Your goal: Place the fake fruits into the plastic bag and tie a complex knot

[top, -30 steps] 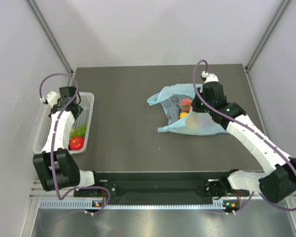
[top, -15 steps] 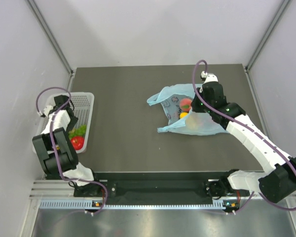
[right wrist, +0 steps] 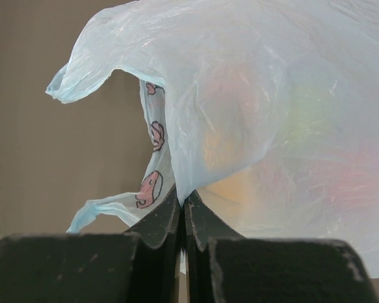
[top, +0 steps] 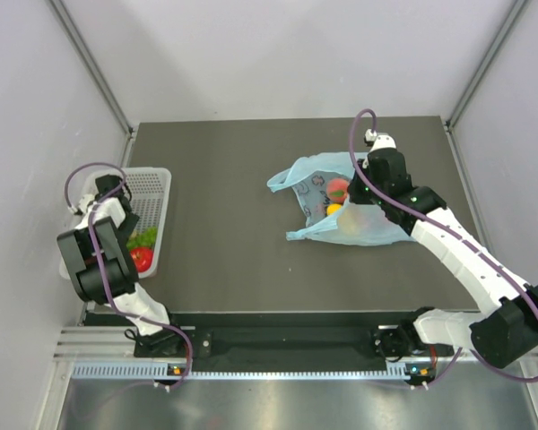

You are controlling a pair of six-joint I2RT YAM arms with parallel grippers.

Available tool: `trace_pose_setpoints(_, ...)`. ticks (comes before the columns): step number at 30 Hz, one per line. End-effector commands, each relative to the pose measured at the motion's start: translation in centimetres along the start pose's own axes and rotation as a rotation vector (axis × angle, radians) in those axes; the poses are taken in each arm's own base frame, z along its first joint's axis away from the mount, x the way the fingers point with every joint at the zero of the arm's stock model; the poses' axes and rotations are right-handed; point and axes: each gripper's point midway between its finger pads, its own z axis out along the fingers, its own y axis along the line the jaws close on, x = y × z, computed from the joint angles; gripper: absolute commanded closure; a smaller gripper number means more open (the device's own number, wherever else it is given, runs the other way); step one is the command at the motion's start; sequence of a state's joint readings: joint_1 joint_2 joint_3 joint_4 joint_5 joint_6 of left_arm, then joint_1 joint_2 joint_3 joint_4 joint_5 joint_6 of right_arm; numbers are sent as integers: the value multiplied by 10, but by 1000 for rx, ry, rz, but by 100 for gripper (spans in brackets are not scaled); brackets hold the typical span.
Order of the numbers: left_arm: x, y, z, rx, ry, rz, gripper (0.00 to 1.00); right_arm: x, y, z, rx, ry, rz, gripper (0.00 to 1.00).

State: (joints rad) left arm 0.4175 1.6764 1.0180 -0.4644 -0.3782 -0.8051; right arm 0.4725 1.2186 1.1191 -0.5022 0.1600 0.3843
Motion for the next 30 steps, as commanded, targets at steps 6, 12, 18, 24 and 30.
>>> trace_pose_setpoints(6, -16, -13, -35, 140, -54, -55, 72, -20, -3, -5, 5, -61, 1, 100)
trace_pose_setpoints(12, -17, -39, -82, 388, -45, -74, 71, -22, -2, -7, 4, -62, -3, 100)
trace_pose_setpoints(18, -11, -71, -146, 661, -36, -39, 71, -26, -1, -9, 0, -70, -1, 100)
trace_pose_setpoints(24, -17, -87, -195, 780, -82, 11, 72, -30, 0, -12, -4, -80, 3, 100)
trace_pose_setpoints(30, -38, -69, -190, 651, -174, 18, 71, -28, 1, -13, -14, -78, 4, 100)
